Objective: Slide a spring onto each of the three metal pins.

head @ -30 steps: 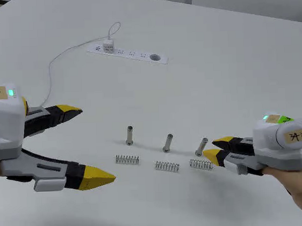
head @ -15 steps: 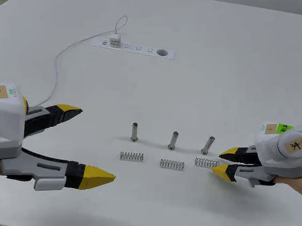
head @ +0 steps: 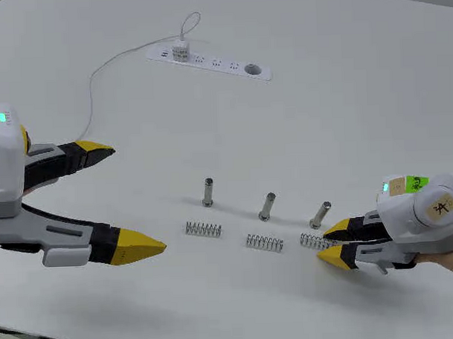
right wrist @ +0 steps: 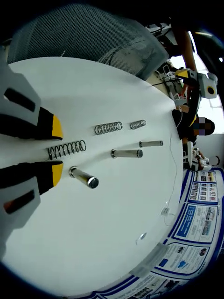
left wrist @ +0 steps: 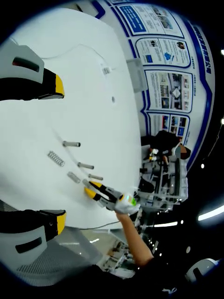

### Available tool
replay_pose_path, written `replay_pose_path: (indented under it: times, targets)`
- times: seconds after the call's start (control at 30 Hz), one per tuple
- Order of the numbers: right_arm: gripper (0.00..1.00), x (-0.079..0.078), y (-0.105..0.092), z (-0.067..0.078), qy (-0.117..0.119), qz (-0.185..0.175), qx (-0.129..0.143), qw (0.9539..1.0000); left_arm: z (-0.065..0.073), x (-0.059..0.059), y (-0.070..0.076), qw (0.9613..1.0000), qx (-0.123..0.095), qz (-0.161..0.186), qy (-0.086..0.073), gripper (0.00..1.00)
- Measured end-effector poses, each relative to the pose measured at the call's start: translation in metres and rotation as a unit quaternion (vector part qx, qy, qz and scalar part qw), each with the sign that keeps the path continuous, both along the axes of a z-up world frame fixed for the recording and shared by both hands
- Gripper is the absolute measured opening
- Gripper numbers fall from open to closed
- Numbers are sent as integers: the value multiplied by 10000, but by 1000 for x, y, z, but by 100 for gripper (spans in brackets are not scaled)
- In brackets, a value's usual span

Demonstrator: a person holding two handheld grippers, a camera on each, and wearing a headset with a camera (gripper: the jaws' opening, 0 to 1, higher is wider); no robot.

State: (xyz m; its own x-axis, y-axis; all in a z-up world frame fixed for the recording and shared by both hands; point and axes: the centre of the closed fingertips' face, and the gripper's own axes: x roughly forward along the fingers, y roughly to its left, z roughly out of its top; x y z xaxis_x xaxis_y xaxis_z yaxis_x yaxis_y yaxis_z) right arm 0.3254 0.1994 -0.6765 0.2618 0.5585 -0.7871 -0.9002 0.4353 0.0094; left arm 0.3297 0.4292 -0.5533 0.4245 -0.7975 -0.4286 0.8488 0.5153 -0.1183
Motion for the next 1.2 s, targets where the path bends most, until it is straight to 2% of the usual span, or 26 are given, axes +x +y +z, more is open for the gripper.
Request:
replay_pose_path:
  times: [0.17, 0.27, 0.43, 0.53, 0.57, 0.6, 0.63, 0.7, 0.8, 0.87, 0.93, 1.0, 1.1, 1.2]
  targets:
    - [18, -1, -1, 1, -27, 165, 27, 9999, -2, -1, -3, 10000, 32, -36, 32, 100]
    - [11, -5, 1, -1, -19, 375, 43, 9993, 0, -1, -6, 10000, 38, -65, 22, 100]
    - [11, -4, -1, 0, -39, 283, 67, 9996, 0, -3, -10, 9999, 74, -132, 22, 100]
    - [11, -5, 1, -1, -143, 283, -9, 9995, -2, -5, -13, 9997, 128, -197, 26, 100]
    - [11, -5, 1, 0, -274, 346, -88, 9990, -2, -6, -13, 9997, 130, -213, 34, 100]
    - [11, -6, 1, 1, -340, 366, -123, 9987, 0, -7, -15, 9997, 70, -234, 46, 100]
    - [10, -6, 2, 1, -398, 352, -164, 9985, 3, -8, -18, 9997, -85, -229, 91, 100]
    - [10, -5, 2, 2, -530, 400, -286, 9974, 4, -6, -17, 9997, -107, -187, 83, 100]
    - [10, -5, 3, 2, -558, 280, -469, 9969, 4, -6, -17, 9997, -32, -252, 45, 99]
    - [10, -3, 5, 2, -643, 343, -567, 9957, 6, -6, -19, 9996, -45, -293, 36, 99]
    - [10, -3, 5, 3, -607, 297, -630, 9957, 8, -7, -22, 9994, -84, -345, 30, 99]
    - [10, -2, 3, 5, -616, 252, -643, 9957, 10, -7, -25, 9992, -79, -385, 6, 99]
    - [10, -3, 2, 17, -628, 112, -499, 9967, 13, -9, -29, 9989, -120, -456, -42, 99]
    - [10, -5, -1, 28, -695, 116, -541, 9961, 15, -11, -34, 9984, -119, -546, -99, 98]
